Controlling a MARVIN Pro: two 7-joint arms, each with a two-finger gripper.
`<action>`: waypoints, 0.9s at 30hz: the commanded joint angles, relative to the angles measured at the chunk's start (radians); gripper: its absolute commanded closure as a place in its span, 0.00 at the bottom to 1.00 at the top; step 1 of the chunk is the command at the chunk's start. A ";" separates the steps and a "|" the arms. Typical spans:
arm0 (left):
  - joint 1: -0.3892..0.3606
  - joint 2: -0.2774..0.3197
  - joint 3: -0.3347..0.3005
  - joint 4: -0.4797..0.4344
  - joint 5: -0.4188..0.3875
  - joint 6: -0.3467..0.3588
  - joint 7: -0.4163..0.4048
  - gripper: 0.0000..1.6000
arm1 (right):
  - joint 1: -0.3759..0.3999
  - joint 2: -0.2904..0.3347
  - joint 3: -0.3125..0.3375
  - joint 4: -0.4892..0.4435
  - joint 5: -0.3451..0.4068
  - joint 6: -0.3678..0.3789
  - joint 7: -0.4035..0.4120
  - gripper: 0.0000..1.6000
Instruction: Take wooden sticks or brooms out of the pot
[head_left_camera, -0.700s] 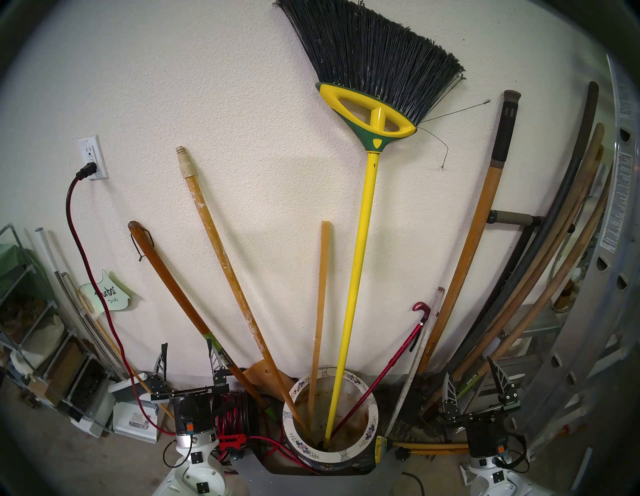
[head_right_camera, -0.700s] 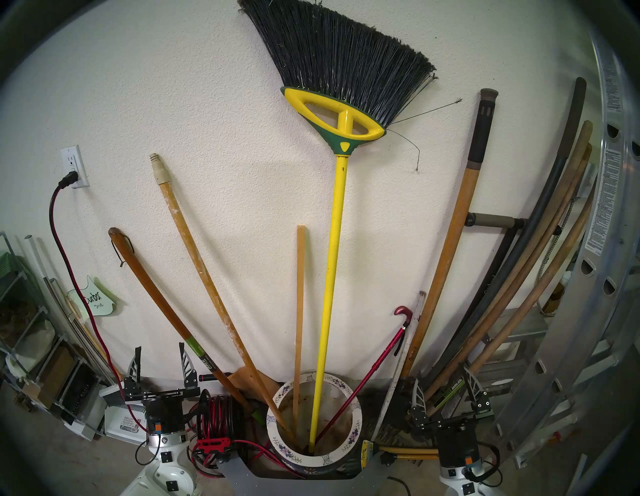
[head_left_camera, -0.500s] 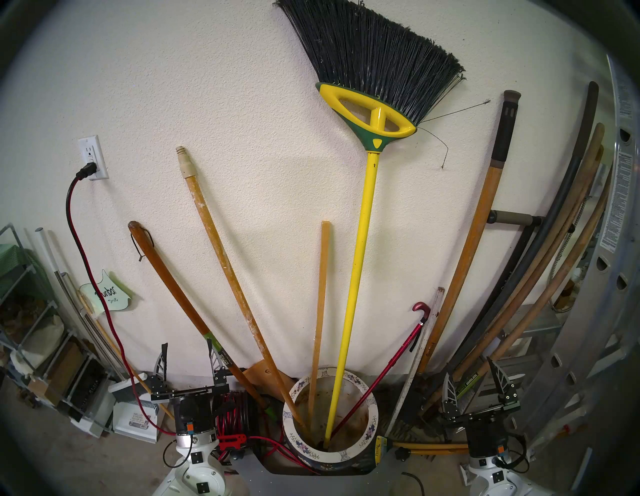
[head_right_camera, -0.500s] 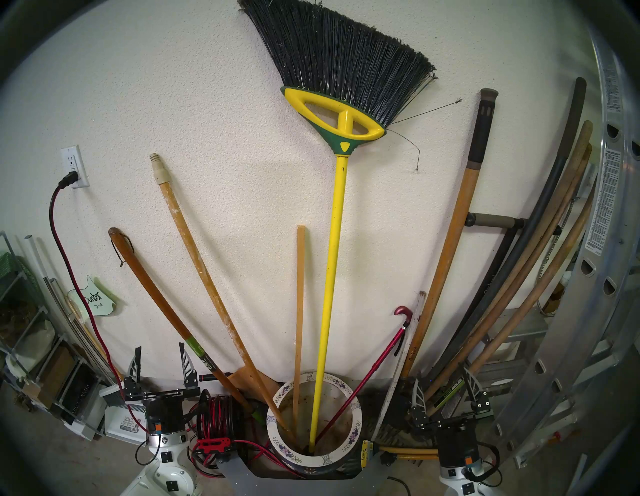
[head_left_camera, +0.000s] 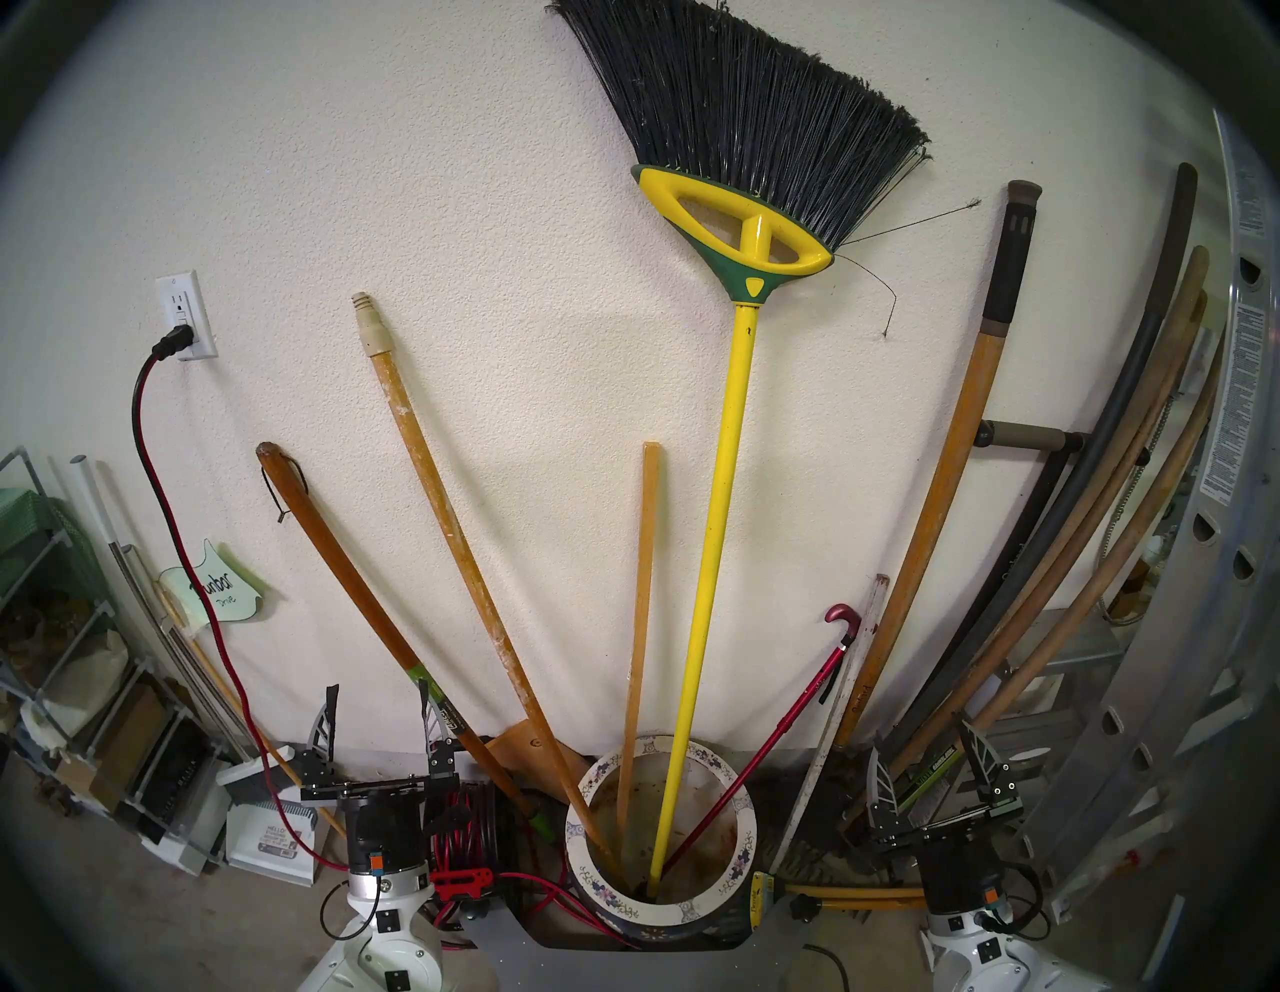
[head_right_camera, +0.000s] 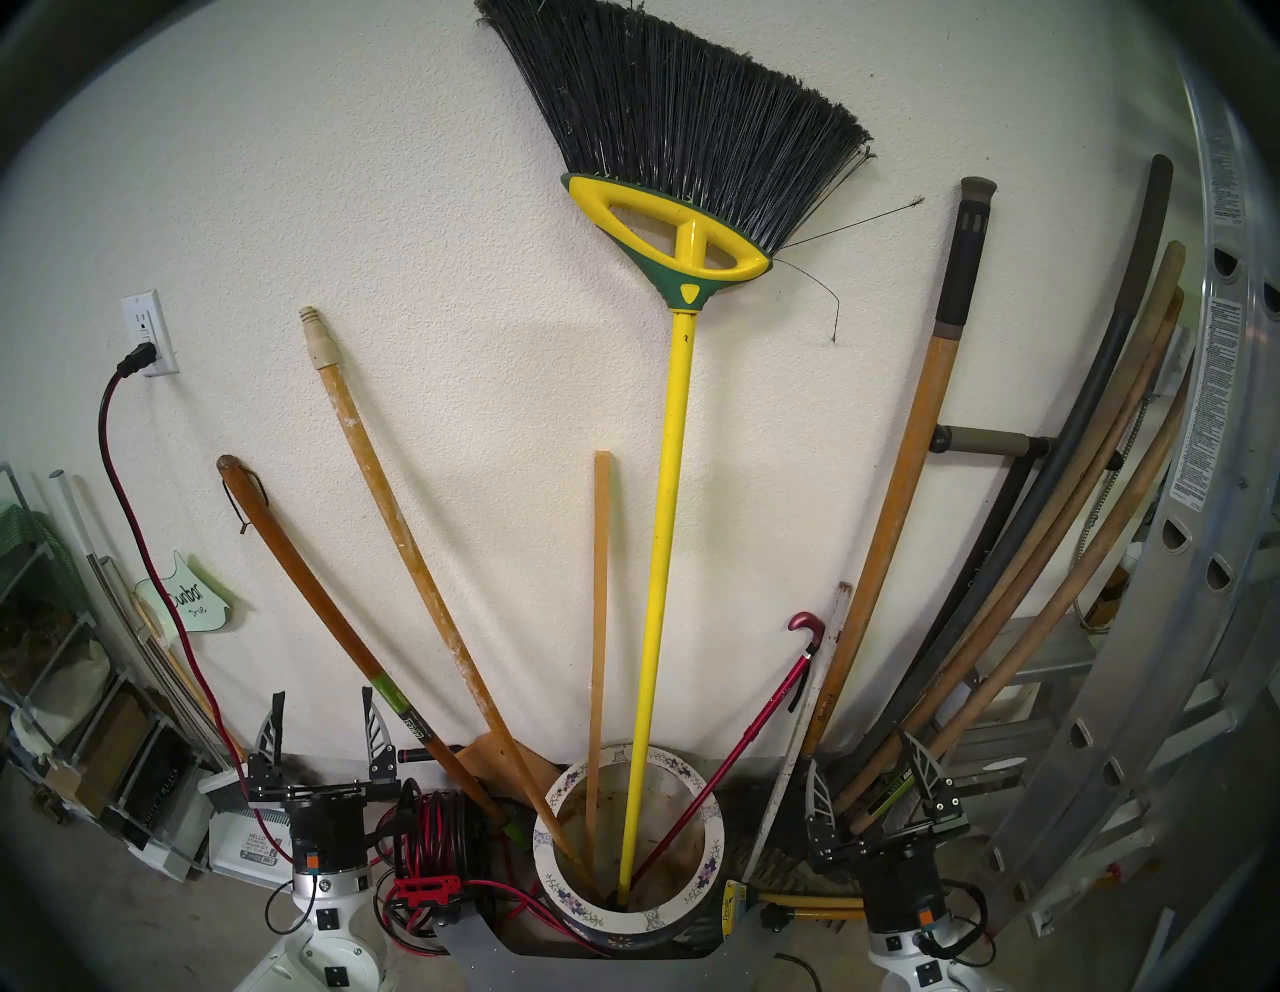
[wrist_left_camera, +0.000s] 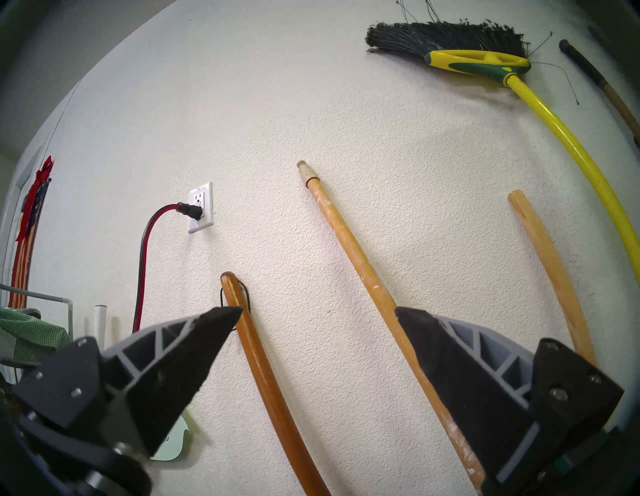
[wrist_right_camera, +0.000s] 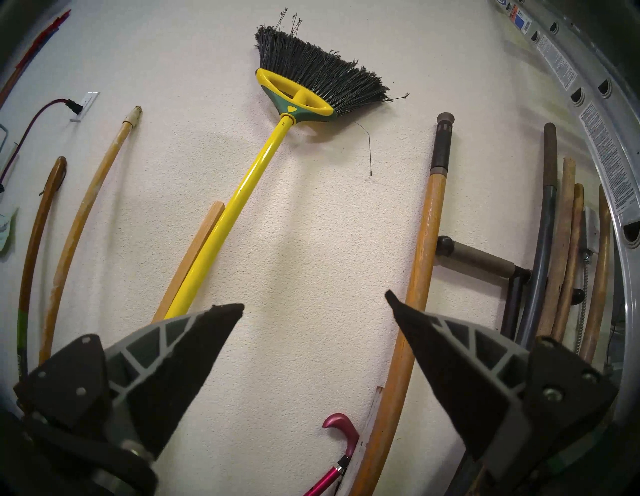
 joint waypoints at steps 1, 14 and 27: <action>0.012 0.014 0.009 -0.022 0.002 -0.009 -0.014 0.00 | 0.055 -0.017 -0.034 0.040 -0.005 0.000 0.025 0.00; 0.012 0.036 0.025 -0.047 0.020 -0.029 -0.040 0.00 | 0.204 -0.094 -0.123 0.104 -0.017 0.016 0.126 0.00; 0.045 0.040 0.017 -0.071 0.038 -0.029 -0.035 0.00 | 0.369 -0.242 -0.161 0.185 -0.007 0.124 0.241 0.00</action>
